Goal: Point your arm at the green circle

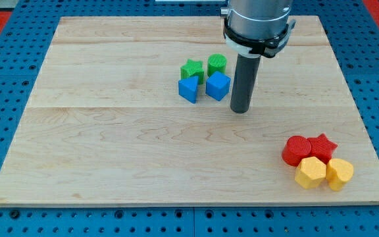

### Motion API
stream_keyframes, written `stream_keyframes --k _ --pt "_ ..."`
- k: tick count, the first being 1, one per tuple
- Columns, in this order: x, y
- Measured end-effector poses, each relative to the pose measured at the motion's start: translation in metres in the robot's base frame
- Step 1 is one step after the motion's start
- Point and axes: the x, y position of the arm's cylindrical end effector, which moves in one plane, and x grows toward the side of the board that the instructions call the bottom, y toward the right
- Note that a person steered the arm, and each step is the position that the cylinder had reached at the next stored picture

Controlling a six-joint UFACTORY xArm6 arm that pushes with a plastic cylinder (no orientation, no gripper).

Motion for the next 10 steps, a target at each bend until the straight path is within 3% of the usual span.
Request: stream_keyframes --k 6,7,8,9,10 --pt "-0.02 0.03" --pt "-0.051 0.069" --pt "-0.1 0.07" --pt "-0.114 0.025" --pt "-0.093 -0.013"
